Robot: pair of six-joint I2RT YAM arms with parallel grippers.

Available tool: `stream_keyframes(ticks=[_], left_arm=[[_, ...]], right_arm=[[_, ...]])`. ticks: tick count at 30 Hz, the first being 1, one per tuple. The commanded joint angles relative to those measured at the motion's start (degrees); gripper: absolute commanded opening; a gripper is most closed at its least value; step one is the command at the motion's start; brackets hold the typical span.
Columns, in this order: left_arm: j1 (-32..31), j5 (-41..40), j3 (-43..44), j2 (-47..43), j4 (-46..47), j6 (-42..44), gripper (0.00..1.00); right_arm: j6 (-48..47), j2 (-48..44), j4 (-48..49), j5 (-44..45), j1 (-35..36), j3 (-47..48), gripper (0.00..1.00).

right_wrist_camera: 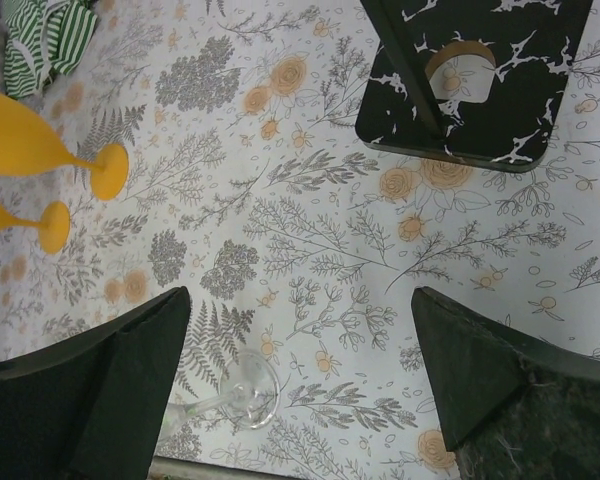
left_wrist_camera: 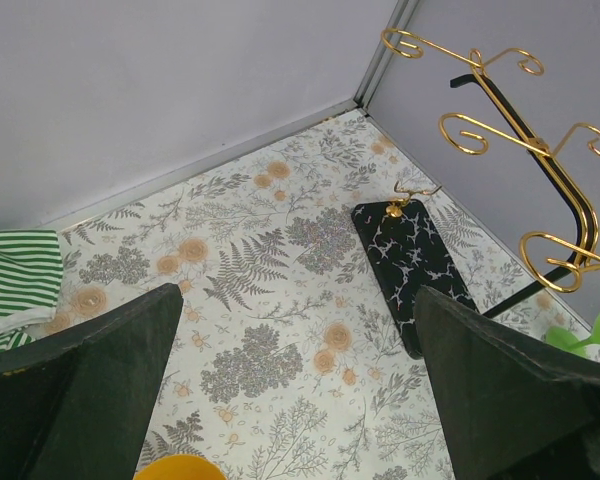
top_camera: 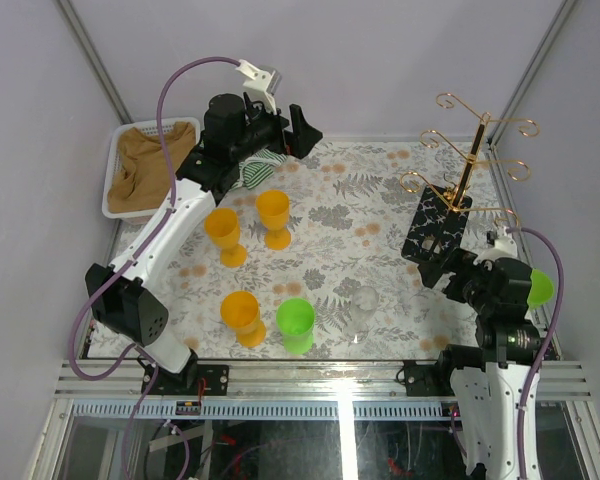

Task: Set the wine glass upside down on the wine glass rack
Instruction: Move the wine rack to the center of the board.

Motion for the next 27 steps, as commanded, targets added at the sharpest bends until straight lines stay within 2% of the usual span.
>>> stream_keyframes(ticks=[1,13,21,27], left_arm=[[0.24,0.11,0.78,0.89,1.92,1.43,1.00],[0.41,0.04,1.23,2.08,2.29,1.70,1.00],[0.89,-0.39,1.62,2.47,2.27,2.40,1.00],[1.03,-0.26,2.75,3.79,2.21,2.39,1.00]], right_arm=[[2.00,-0.69,6.76,1.86,0.09,-1.16,0.99],[-4.39,11.08,17.17,0.36,0.15,-1.56,1.00],[-8.01,9.54,28.15,3.56,0.52,-8.37,0.99],[-7.09,8.69,36.81,7.25,2.05,-14.11,1.00]])
